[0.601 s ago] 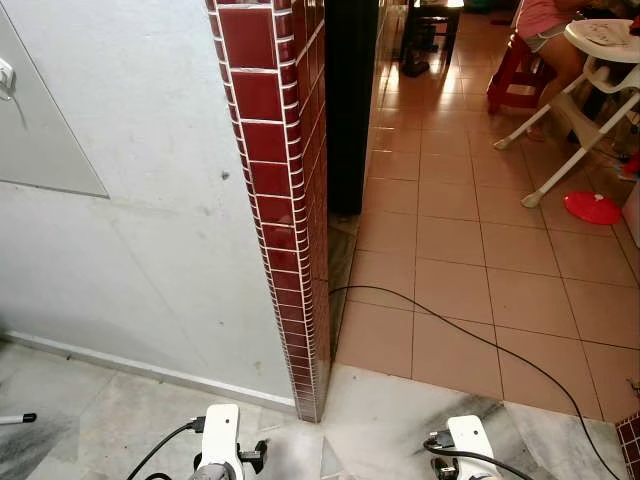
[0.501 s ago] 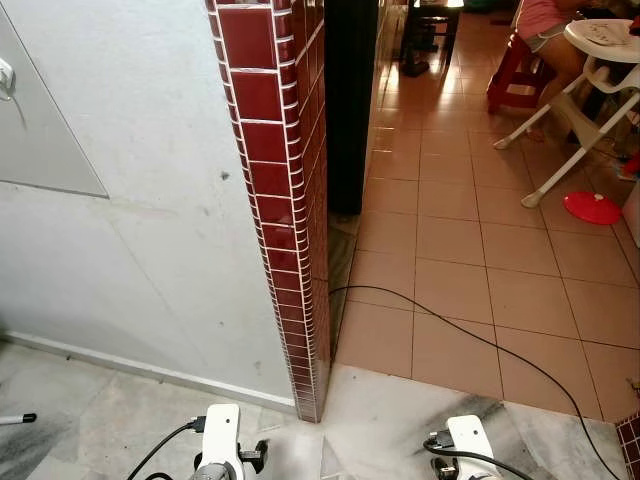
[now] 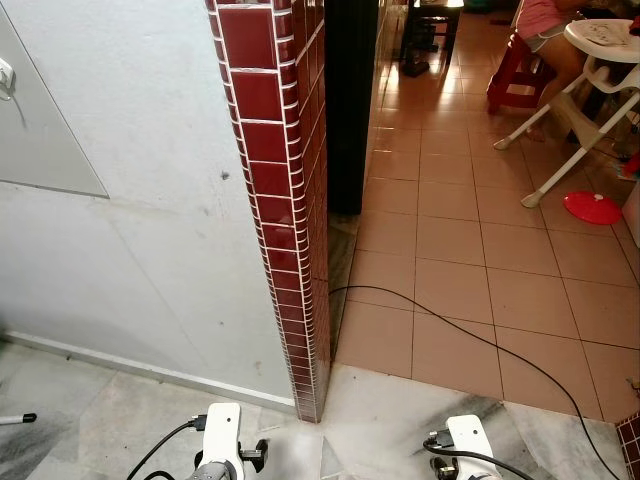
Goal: Hang keys on a hook
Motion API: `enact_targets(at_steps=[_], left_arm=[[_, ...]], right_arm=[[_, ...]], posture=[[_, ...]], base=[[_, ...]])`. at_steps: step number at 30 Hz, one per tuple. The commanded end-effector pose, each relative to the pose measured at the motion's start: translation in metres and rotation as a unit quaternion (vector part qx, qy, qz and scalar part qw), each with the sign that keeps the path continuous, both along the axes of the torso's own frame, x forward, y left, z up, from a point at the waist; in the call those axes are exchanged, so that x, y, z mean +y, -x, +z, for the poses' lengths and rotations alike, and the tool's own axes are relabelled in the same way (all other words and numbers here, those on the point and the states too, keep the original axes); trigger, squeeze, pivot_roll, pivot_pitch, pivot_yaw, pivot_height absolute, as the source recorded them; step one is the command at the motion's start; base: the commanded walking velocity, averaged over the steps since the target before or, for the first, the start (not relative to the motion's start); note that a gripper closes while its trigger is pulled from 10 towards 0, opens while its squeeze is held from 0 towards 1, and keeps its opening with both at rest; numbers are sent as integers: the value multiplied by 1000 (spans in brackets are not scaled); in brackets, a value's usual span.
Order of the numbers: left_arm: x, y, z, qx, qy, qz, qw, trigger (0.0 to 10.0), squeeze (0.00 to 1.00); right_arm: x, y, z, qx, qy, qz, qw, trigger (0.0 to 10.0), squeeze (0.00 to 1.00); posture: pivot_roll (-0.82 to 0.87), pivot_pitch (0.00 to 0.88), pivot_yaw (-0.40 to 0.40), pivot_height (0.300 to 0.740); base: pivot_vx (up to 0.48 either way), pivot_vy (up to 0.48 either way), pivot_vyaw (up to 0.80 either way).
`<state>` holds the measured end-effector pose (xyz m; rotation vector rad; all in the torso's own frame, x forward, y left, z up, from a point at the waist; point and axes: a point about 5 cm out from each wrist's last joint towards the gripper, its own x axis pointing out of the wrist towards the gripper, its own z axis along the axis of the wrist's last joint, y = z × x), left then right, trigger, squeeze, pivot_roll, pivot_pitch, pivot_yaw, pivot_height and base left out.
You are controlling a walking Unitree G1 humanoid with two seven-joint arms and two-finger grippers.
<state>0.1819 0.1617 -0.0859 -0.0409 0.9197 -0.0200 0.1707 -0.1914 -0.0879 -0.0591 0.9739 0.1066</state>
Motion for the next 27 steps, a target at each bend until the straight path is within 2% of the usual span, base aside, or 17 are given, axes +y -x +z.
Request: enact_targets(at_steps=[1, 8, 11, 16, 18, 20, 21, 22, 24, 27], left_arm=[[1, -5, 3, -12, -6, -2, 1000, 10000, 0], [1, -11, 7, -37, -1, 10, 999, 10000, 0], [-3, -13, 9, -53, -5, -14, 999, 10000, 0], [-8, -15, 10, -65, 5, -33, 997, 10000, 0], [-9, -16, 11, -70, 3, -37, 997, 10000, 0], [-9, -17, 12, -73, 2, -37, 997, 10000, 0], [-8, -18, 12, -74, 1, -34, 997, 10000, 0], [-8, -18, 13, -75, 1, -32, 997, 10000, 0], [-8, -19, 13, -75, 0, -30, 997, 10000, 0], [-8, -21, 13, -74, 5, -20, 997, 10000, 0]], right_arm=[[2, -5, 3, -16, -12, 0, 1000, 10000, 0], [0, -5, 5, -40, -21, 15, 999, 10000, 0], [0, -7, 7, -55, -27, 15, 998, 10000, 0], [-1, -16, 14, -96, -86, -25, 991, 10000, 0], [-3, -20, 17, -113, -77, -28, 990, 10000, 0], [-4, -21, 18, -116, -88, -35, 989, 10000, 0], [-8, -23, 20, -132, -37, -26, 990, 10000, 0], [-9, -24, 21, -140, -15, -23, 990, 10000, 0], [-5, -23, 22, -141, -51, -8, 989, 10000, 0], [-5, -17, 16, -109, -60, -12, 992, 10000, 0]], posture=[[-52, 0, 12, 740], [-50, 0, 2, 740], [-50, 0, 1, 740], [-51, 0, 1, 740], [-52, 0, 5, 740], [-53, 0, 7, 740], [-56, 0, 8, 740], [-56, 0, 8, 740], [-59, 0, 9, 740], [-58, 0, 9, 740]], base=[[0, 0, 0], [0, 0, 0], [0, 0, 0], [0, 0, 0], [0, 0, 0], [0, 0, 0], [0, 0, 0], [0, 0, 0], [0, 0, 0], [0, 0, 0]])
